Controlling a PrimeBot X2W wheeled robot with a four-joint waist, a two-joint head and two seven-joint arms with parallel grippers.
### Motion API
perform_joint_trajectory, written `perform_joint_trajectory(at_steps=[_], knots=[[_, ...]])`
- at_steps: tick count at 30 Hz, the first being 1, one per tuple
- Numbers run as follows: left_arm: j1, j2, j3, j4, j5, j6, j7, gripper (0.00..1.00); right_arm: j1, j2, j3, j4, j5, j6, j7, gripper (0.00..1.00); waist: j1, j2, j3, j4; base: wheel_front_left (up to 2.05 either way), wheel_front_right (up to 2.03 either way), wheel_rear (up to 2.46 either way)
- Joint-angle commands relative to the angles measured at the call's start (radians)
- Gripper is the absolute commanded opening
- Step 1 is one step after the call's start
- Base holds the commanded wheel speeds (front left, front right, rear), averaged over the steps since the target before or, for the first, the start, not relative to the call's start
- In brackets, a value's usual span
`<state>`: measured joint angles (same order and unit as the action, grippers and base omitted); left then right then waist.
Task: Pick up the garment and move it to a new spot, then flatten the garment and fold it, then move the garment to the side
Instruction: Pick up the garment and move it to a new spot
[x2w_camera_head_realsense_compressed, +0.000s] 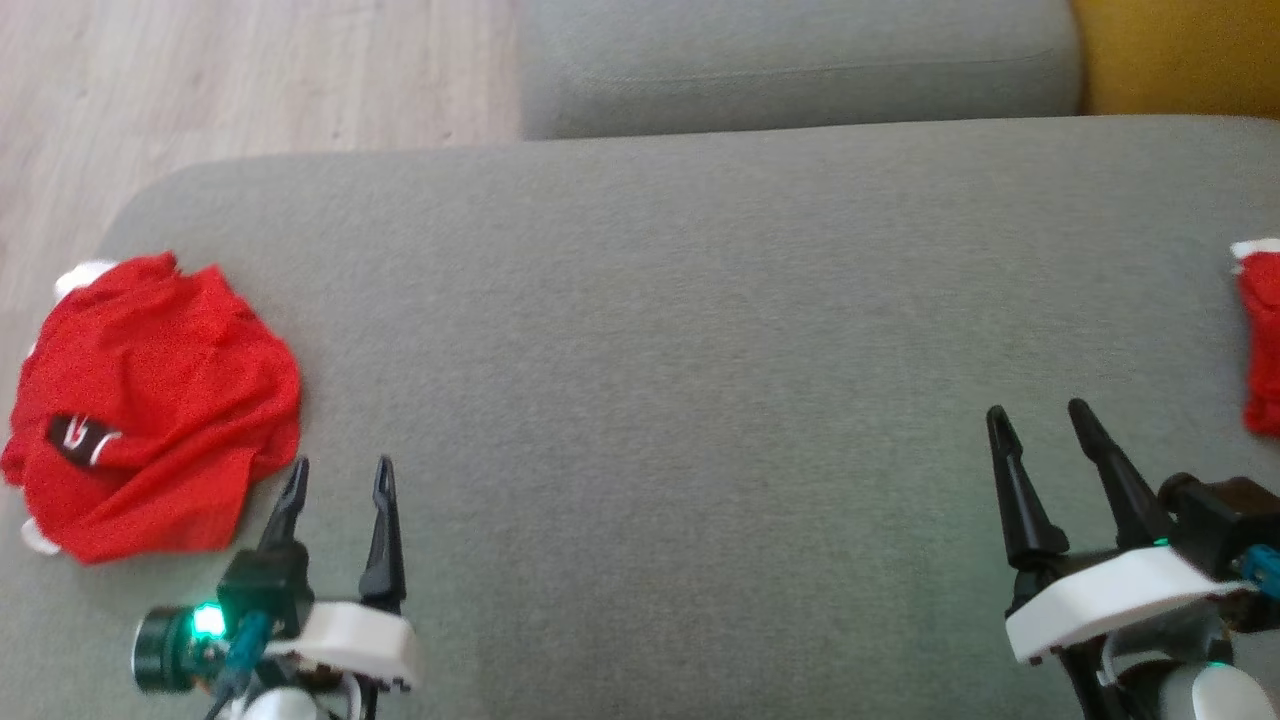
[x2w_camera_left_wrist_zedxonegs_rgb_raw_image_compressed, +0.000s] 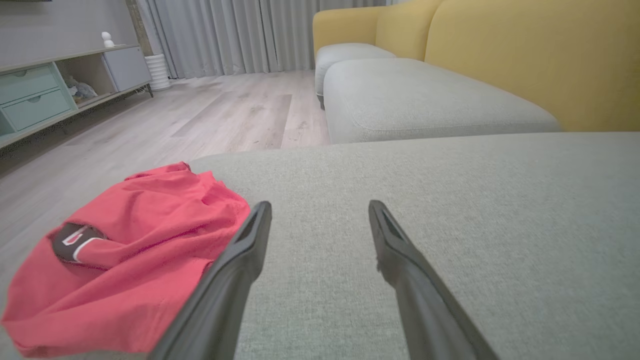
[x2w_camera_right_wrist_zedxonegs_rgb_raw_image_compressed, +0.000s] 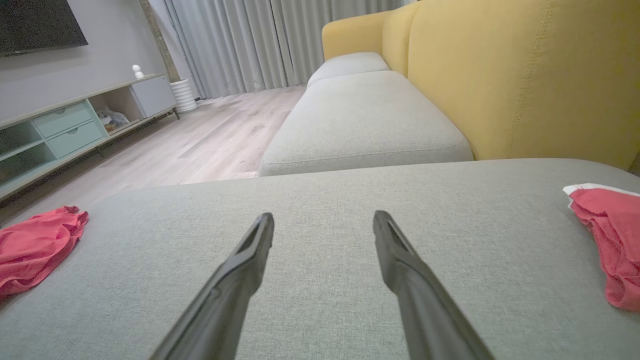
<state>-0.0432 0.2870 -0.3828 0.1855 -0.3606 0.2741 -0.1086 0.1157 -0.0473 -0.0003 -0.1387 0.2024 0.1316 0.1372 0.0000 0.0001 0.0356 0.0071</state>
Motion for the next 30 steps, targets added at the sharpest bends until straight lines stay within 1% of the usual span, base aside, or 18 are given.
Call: perform_joint_trajectory(at_steps=[1,3,4,5,11,16,18,21,24,28,30], knots=[[-0.074,0.019,0.039,-0.032,0.008,0.005,-0.019,1.00,-0.040,-0.003,0.022,-0.052,-0.006,-0.001,0.006,1.00,0.0000,-0.0001,0.023,0.032,0.00,0.00,0.00],[-0.094,0.013,0.038,-0.032,0.010,0.006,-0.028,1.00,-0.053,-0.007,0.026,-0.065,-0.009,-0.001,0.013,1.00,0.0000,-0.0001,0.043,0.061,0.00,0.00,0.00],[-0.094,0.013,0.038,-0.032,0.010,0.006,-0.028,1.00,-0.053,-0.007,0.026,-0.065,-0.009,-0.001,0.013,1.00,0.0000,-0.0001,0.043,0.061,0.00,0.00,0.00],[-0.113,0.006,0.035,-0.027,0.014,0.006,-0.039,1.00,-0.071,-0.022,0.035,-0.077,-0.013,-0.001,0.019,1.00,0.0000,-0.0001,0.061,0.097,0.00,0.00,0.00],[-0.165,-0.021,0.043,0.004,0.006,0.003,-0.093,1.00,-0.124,-0.069,0.079,-0.104,-0.013,-0.001,0.038,1.00,0.0000,-0.0001,0.103,0.227,0.00,0.00,0.00],[-0.183,-0.037,0.061,0.030,-0.002,-0.004,-0.131,1.00,-0.154,-0.094,0.107,-0.121,-0.011,-0.001,0.052,1.00,0.0000,-0.0001,0.119,0.320,0.00,0.00,0.00],[-0.185,-0.039,0.072,0.037,-0.005,-0.007,-0.140,1.00,-0.165,-0.103,0.118,-0.129,-0.012,-0.001,0.059,1.00,0.0000,-0.0001,0.123,0.346,0.00,0.00,0.00],[-0.187,-0.039,0.087,0.045,-0.004,-0.014,-0.148,1.00,-0.177,-0.116,0.129,-0.143,-0.012,-0.001,0.071,1.00,0.0000,-0.0001,0.134,0.381,0.00,0.00,0.00],[-0.192,-0.043,0.101,0.048,-0.002,-0.018,-0.151,1.00,-0.190,-0.127,0.136,-0.158,-0.014,-0.001,0.085,1.00,0.0000,-0.0001,0.154,0.402,0.00,0.00,0.00],[-0.222,-0.051,0.118,0.072,0.000,-0.035,-0.153,1.00,-0.213,-0.132,0.138,-0.184,-0.016,-0.001,0.106,1.00,0.0000,-0.0001,0.202,0.411,0.00,0.00,0.00],[-0.258,-0.056,0.123,0.102,0.001,-0.051,-0.153,1.00,-0.226,-0.137,0.138,-0.199,-0.015,-0.001,0.118,1.00,0.0000,-0.0001,0.236,0.409,0.00,0.00,0.00]])
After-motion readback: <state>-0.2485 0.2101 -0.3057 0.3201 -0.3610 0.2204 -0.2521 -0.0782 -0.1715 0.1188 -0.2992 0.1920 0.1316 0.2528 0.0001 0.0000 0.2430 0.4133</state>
